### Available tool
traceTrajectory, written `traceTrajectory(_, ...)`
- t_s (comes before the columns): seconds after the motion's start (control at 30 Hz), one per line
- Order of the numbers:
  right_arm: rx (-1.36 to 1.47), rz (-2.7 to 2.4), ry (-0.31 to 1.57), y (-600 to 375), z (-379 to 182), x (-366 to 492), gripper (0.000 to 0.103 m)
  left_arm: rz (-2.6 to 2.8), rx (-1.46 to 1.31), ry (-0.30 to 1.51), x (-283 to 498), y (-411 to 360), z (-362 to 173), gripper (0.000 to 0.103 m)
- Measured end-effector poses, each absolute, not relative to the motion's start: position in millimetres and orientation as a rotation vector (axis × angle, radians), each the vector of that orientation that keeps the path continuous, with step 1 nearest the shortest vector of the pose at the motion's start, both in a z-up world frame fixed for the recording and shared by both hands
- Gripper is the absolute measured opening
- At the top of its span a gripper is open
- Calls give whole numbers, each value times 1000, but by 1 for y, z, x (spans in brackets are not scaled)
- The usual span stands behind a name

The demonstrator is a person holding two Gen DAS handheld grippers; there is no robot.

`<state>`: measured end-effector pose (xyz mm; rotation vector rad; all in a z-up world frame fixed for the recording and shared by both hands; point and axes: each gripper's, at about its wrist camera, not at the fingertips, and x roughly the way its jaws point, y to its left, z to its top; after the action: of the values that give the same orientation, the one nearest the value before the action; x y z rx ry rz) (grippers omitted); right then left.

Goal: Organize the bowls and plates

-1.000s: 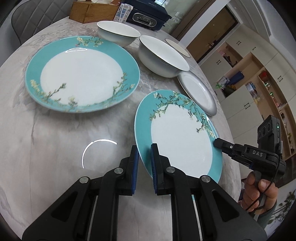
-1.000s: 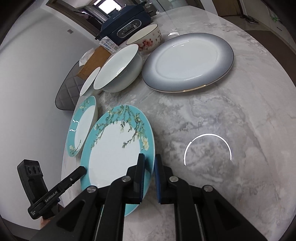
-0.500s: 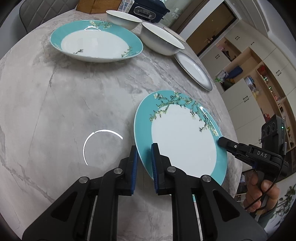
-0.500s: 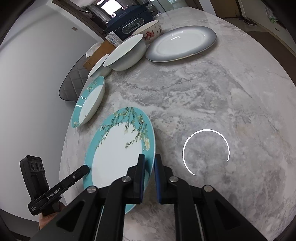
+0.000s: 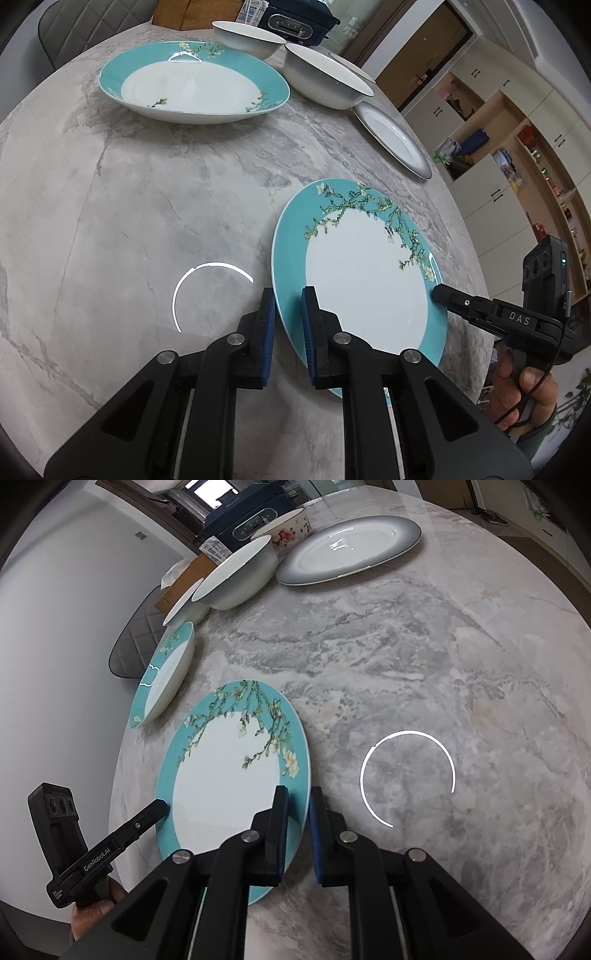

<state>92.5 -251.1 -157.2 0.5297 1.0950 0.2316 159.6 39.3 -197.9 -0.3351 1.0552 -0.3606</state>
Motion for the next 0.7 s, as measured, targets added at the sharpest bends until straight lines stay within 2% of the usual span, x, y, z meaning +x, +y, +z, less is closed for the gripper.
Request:
traceTrajectory(0.1,537,248,1092,-251,-157,91,26,-355,-351,1052,158,42,-198,14)
traceTrajectory(0.13,541,258,1089,-250,-156,89,37,-354,-357,1051,158,43,-199,14)
traceTrajectory(0.17,544,266,1084,-248,-154,89,53,-350,-361,1054,157,44,-198,16)
traceTrajectory(0.23,547,256,1063,-249,-150,84,71,-346,-378,1045,153,49,-196,33)
traceTrajectory(0.27,549,248,1048,-250,-147,80,73,-347,-393,1032,149,53,-193,57)
traceTrajectory(0.3,555,245,1029,-254,-144,76,74,-345,-413,1008,145,59,-190,70)
traceTrajectory(0.37,579,248,991,-261,-138,69,81,-342,-440,966,137,70,-184,73)
traceTrajectory(0.5,670,236,896,-281,-130,54,103,-367,-516,929,126,90,-180,82)
traceTrajectory(0.53,683,229,870,-285,-127,50,103,-374,-535,921,124,95,-179,85)
traceTrajectory(0.6,687,233,838,-289,-120,49,103,-378,-552,923,122,103,-179,102)
traceTrajectory(0.7,674,269,804,-289,-107,51,103,-329,-493,918,123,112,-172,103)
